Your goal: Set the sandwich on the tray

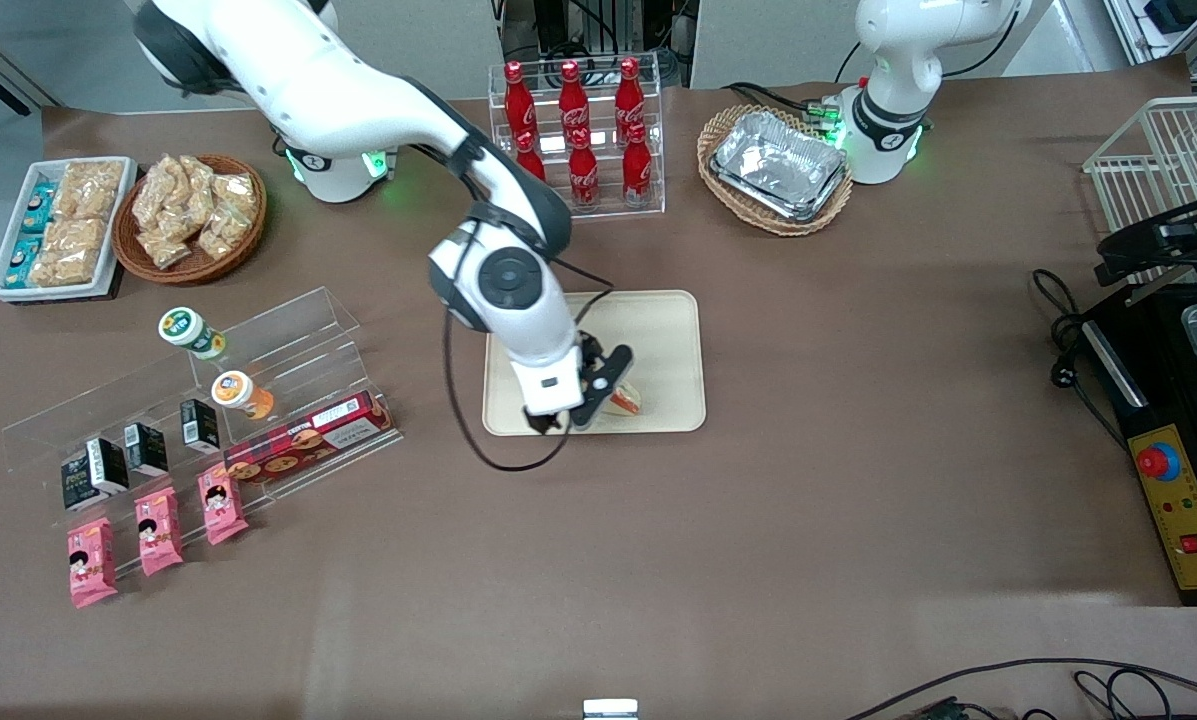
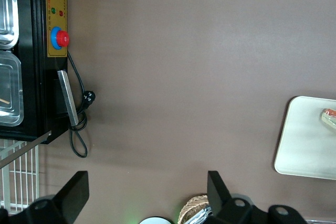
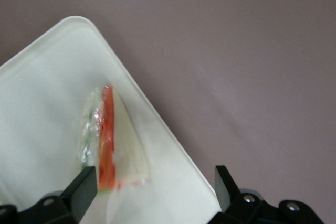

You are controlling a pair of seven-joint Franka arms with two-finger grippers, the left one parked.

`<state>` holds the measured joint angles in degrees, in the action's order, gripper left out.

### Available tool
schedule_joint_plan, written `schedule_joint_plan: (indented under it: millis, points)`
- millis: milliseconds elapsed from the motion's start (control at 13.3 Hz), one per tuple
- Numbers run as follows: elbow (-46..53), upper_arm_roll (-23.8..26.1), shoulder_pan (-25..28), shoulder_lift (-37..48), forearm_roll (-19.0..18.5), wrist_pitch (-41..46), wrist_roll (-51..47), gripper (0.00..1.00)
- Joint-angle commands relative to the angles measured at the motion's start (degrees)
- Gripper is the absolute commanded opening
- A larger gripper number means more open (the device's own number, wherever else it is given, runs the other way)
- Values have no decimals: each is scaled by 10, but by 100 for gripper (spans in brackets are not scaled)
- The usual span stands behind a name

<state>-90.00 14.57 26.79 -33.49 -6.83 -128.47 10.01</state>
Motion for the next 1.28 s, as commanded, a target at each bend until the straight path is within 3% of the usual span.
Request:
schedule_joint_plan:
  millis: [0,226,452,979,1205]
  points:
    - [-10,5,-64,72,34,90,-14,100]
    - [-10,4,-125,124,80,157,-17,100]
    - [-11,-1,-155,163,80,215,-40,100]
    - [-10,-2,-279,243,74,286,-67,100]
    - [-9,-25,-284,262,72,309,-67,100]
